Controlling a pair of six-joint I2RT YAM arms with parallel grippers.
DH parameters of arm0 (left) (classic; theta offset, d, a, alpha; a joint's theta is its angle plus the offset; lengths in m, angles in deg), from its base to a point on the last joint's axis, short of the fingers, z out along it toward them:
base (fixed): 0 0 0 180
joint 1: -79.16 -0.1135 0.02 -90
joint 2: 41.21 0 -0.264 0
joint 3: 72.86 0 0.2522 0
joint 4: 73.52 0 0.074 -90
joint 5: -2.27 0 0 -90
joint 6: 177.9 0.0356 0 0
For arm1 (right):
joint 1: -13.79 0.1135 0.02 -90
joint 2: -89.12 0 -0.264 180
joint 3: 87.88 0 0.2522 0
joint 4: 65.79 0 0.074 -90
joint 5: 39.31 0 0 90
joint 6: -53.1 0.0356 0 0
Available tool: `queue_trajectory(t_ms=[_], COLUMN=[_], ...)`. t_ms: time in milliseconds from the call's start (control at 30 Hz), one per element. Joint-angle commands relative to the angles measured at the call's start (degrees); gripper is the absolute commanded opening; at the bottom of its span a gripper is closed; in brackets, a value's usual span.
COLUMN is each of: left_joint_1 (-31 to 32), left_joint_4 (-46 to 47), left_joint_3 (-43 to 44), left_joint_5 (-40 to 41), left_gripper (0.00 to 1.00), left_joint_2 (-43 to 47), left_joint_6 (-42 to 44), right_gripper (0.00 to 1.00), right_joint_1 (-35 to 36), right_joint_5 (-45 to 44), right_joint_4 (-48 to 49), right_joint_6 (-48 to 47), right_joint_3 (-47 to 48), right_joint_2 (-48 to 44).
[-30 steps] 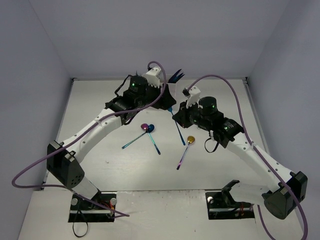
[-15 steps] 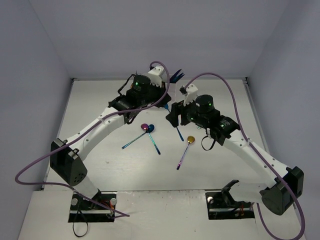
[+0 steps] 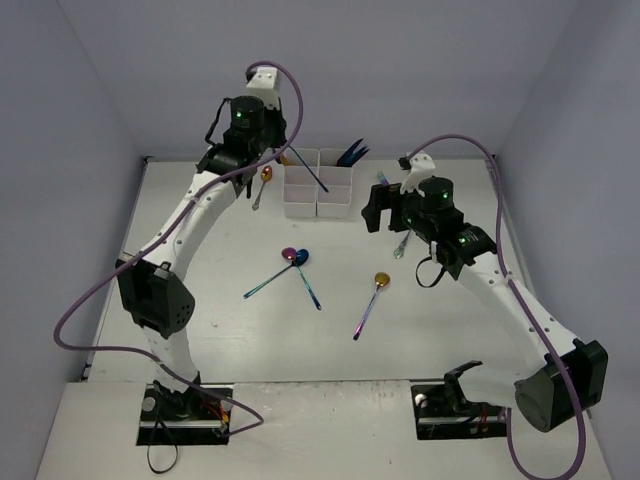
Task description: Sort the eating utensils into containers
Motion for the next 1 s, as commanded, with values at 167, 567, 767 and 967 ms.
queue_trajectory(t_ms=[167, 567, 767, 967], left_joint_1=[-3.4, -3.5, -3.5, -3.5], left_joint_4=[15.5, 17.1, 16.5, 13.3], left_joint_3=[15.6, 26.2, 22.6, 20.6], left_joint_5=[14.6, 14.4, 10.7, 8.4], left_gripper=[0.0, 0.0, 0.01, 0.48], left_joint_2=[-12.9, -27.6, -28.1, -24.4], left_joint_6=[6.2, 8.8, 8.3, 6.7], right_gripper=[1.0, 1.0, 1.0, 1.0], right_joint_1=[-0.5, -0.6, -1.0, -2.3], right_joint_5=[0.5, -0.2, -1.0, -3.1], right_joint_4=[0.5, -1.3, -1.5, -1.6], right_joint_6=[1.9, 1.9, 0.5, -1.8], right_joint_3=[-2.4, -3.1, -1.7, 3.9], right_joint_2=[-3.2, -4.0, -1.9, 2.4])
